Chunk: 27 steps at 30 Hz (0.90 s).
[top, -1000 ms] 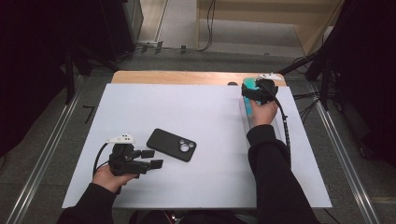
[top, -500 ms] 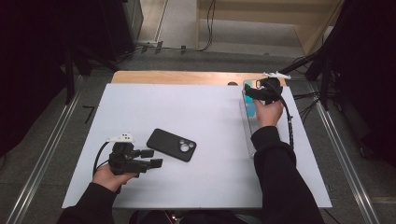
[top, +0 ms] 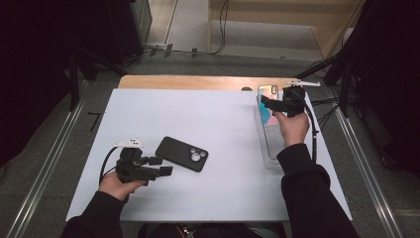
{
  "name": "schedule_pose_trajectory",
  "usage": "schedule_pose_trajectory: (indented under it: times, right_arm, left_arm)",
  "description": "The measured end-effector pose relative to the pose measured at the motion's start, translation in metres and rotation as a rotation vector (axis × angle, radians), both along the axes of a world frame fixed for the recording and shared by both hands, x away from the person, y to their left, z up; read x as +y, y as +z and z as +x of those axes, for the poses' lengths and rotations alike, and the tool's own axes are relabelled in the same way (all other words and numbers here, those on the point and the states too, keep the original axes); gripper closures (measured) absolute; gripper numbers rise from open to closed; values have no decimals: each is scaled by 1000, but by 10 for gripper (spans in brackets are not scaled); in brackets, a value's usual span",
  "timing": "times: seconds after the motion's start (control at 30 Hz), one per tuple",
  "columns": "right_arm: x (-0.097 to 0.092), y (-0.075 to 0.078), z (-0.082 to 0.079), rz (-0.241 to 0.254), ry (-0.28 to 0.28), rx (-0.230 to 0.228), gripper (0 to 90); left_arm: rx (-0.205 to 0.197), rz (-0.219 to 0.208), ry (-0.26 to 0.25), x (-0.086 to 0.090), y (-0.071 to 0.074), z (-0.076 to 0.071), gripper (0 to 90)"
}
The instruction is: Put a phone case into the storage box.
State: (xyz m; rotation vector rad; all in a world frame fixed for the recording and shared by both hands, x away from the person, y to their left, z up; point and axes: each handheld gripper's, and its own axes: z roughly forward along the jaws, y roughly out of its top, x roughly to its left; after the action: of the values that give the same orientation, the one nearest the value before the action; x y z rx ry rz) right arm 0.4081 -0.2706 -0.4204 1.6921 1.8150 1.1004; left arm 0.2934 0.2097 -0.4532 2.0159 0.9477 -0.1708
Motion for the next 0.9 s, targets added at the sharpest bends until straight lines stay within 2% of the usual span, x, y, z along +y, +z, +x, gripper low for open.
schedule_pose_trajectory:
  times: [0.1, 0.37, 0.57, 0.9]
  right_arm:
    - [1, 3, -8, -11, 32, 15, 82]
    - [3, 8, -32, 50, 134, 16, 83]
    - [13, 11, -46, 52, 216, 20, 85]
    - [28, 12, -72, 45, 311, 18, 113]
  left_arm:
    - [-5, 8, 2, 0, 1, 5, 293]
    - [-2, 7, 14, 3, 2, 14, 293]
    - [-8, 1, 3, 2, 3, 16, 293]
    - [-12, 0, -6, 1, 3, 15, 293]
